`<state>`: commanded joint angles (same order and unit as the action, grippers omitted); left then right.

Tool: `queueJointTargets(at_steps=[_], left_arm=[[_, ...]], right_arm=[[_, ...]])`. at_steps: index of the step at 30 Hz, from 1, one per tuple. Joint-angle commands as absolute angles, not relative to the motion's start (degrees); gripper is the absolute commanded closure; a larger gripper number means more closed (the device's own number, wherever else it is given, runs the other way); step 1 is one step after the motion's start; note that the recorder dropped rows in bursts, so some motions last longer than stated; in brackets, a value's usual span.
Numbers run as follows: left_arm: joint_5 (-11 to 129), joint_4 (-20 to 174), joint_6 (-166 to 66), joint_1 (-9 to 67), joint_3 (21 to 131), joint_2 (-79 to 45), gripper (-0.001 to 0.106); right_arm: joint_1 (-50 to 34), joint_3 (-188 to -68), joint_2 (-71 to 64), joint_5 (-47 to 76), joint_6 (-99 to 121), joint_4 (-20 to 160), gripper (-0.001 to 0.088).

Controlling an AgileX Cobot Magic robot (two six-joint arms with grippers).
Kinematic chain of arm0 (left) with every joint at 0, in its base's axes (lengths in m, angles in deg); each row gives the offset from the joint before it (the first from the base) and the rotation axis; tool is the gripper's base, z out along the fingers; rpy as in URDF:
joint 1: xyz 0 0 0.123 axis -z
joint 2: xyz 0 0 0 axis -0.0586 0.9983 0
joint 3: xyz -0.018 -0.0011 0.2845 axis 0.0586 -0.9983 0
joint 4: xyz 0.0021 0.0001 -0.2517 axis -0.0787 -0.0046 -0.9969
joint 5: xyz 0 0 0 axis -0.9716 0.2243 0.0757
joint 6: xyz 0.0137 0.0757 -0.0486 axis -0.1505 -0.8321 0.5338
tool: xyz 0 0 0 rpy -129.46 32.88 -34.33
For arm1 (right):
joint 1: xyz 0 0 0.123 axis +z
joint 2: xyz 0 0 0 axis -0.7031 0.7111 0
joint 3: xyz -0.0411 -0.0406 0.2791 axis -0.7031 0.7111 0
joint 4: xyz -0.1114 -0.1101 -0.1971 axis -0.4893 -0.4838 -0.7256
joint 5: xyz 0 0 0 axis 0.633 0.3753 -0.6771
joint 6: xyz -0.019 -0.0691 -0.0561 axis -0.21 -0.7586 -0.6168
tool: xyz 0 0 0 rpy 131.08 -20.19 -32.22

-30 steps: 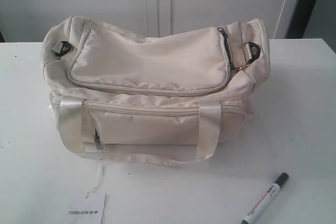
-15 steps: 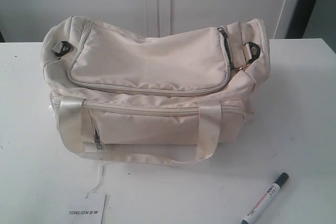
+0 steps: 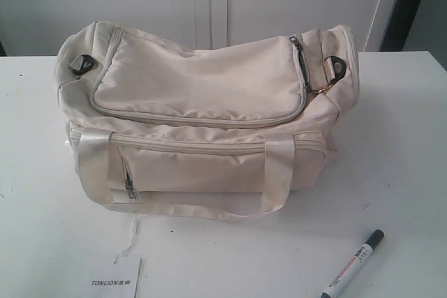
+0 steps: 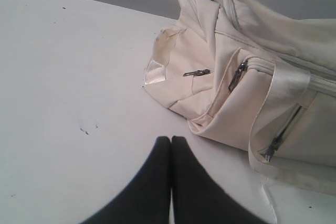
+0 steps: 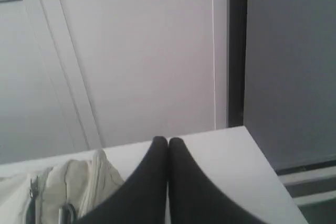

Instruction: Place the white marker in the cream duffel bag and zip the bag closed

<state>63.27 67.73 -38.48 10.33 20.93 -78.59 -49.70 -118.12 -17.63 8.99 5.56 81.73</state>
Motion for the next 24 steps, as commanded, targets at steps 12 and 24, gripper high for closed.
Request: queueJointTargets(at_steps=[12,24], left_arm=[[63.27,67.73,-38.48,10.33,20.93,-78.59,0.105],[63.38,67.73,-38.48,10.33,20.93,-78.59,0.105]], right_arm=[[-49.70,-137.05,-1.45,-19.58,-18.52,99.60,0.0868],[-49.70,-148.56,10.78,-29.20,-21.09,105.63,0.0866]])
